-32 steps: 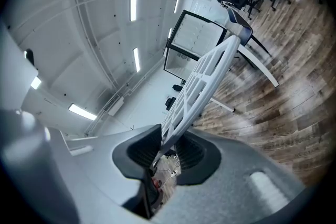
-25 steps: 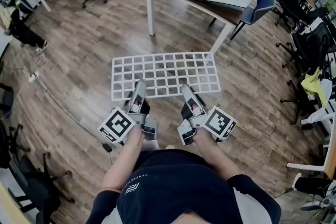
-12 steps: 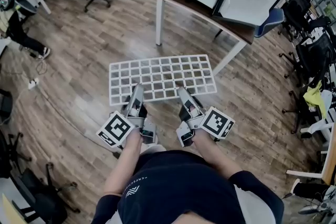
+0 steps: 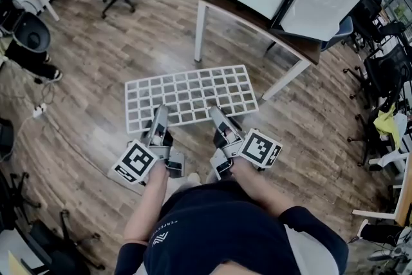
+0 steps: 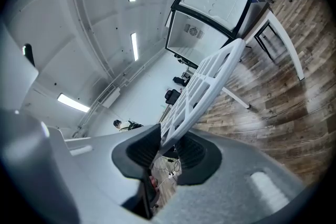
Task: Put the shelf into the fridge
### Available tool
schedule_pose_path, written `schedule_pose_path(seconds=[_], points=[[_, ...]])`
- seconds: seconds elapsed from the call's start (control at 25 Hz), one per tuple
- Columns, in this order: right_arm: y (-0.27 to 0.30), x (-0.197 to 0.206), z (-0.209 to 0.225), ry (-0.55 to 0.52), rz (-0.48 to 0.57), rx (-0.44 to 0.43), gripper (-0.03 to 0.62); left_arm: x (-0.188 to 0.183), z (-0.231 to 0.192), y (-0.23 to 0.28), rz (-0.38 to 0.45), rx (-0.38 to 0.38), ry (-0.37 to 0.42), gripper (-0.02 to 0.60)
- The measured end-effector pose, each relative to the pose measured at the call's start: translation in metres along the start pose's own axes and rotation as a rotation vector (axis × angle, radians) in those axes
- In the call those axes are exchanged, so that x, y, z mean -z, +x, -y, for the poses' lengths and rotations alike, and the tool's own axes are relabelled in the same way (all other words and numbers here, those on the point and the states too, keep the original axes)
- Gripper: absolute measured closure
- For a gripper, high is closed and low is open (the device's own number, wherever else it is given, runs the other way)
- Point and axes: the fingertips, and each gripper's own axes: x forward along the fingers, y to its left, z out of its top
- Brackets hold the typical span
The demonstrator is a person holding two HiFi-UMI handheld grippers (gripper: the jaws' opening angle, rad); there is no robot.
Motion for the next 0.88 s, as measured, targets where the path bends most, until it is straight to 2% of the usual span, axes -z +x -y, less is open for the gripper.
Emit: schedule_pose_path(seconds=[0.2, 0.44, 0.88], points=[[0.021, -0.018, 0.005, -0.019, 0.014, 0.011, 0.505, -0.005, -0.003, 0.025, -0.025, 0.012, -0.001, 0.468], [0.056, -0.055, 0.022, -0.007, 0.029, -0.007, 0.505, -0.016, -0.002, 0.075, -0.014, 0.026, 0.019, 0.466], [0.127, -0.164, 0.046, -0.036, 0.067, -0.031, 0.505, -0.045, 0.019, 0.206, -0.027, 0.033, 0.035, 0.468]])
